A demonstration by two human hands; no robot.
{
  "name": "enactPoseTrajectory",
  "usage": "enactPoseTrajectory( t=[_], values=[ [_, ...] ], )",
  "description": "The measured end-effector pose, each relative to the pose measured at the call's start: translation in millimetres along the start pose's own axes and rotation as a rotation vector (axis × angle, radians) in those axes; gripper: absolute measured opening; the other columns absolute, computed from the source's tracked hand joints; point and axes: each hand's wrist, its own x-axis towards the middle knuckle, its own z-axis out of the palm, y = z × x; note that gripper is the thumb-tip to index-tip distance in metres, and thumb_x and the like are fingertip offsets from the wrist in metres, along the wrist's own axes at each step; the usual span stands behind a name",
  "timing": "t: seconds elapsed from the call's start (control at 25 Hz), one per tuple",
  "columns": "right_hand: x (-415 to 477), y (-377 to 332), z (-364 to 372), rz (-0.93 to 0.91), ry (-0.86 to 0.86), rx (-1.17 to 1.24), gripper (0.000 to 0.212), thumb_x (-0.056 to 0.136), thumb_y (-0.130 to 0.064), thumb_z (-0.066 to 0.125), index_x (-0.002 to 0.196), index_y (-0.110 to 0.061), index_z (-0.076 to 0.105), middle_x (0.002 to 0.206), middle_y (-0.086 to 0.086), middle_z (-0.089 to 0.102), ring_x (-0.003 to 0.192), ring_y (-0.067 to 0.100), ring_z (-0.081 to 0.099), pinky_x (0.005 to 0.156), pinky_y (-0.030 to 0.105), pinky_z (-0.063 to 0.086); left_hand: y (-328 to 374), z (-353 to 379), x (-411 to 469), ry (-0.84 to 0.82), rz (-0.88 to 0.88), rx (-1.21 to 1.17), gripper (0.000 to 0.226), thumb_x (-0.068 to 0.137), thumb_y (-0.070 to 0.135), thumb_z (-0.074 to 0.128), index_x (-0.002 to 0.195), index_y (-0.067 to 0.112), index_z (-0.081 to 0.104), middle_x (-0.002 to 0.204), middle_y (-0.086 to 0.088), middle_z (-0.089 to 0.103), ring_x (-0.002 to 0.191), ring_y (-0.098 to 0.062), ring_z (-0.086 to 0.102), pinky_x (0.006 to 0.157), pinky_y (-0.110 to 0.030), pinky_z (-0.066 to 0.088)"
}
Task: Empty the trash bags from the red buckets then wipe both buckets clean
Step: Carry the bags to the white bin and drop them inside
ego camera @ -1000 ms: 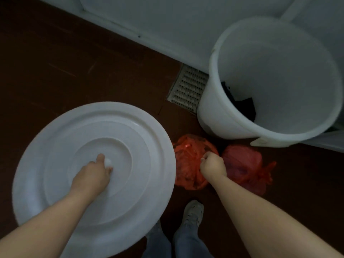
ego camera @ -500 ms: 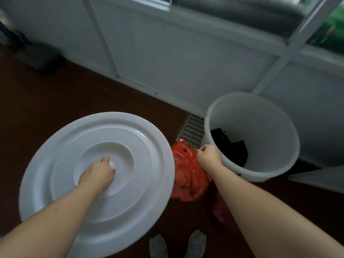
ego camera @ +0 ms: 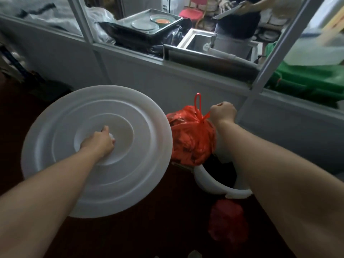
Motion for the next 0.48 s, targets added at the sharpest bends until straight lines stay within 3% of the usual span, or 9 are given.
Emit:
enactPoseTrajectory(
  t=[0.12, 0.24, 0.48],
  values=[
    [30, -5, -44, 0.016, 0.025, 0.023, 0.026, 0.084, -0.015, 0.053, 0.096, -0.006, 0.075, 0.104, 0.017, 0.074, 0.103, 0.032, 0.067, 0.079, 0.027, 0.045, 51, -10, 3, -0.029, 0.069, -0.001, 0.06, 0.1, 0.04, 0.047, 0.15, 0.015, 0.026, 0.134, -0.027, 0.055, 0.122, -0.043, 0.055, 0.096, -0.047, 0.044],
    [67, 7, -75, 0.034, -0.057, -0.003, 0.023, 0.083, -0.012, 0.055, 0.087, -0.003, 0.075, 0.095, 0.018, 0.075, 0.091, 0.033, 0.069, 0.08, 0.033, 0.052, 106, -10, 6, -0.055, 0.125, 0.011, 0.059, 0.1, 0.039, 0.048, 0.15, 0.017, 0.025, 0.133, -0.025, 0.056, 0.12, -0.042, 0.056, 0.094, -0.046, 0.045],
    [127, 109, -53, 0.11, -0.223, -0.082, 0.016, 0.085, -0.011, 0.063, 0.09, -0.007, 0.078, 0.093, 0.012, 0.076, 0.094, 0.029, 0.07, 0.087, 0.035, 0.057, 194, 64, 20, -0.124, 0.192, 0.046, 0.044, 0.1, 0.037, 0.048, 0.136, 0.016, 0.034, 0.12, -0.025, 0.063, 0.11, -0.041, 0.061, 0.082, -0.042, 0.045]
  ],
)
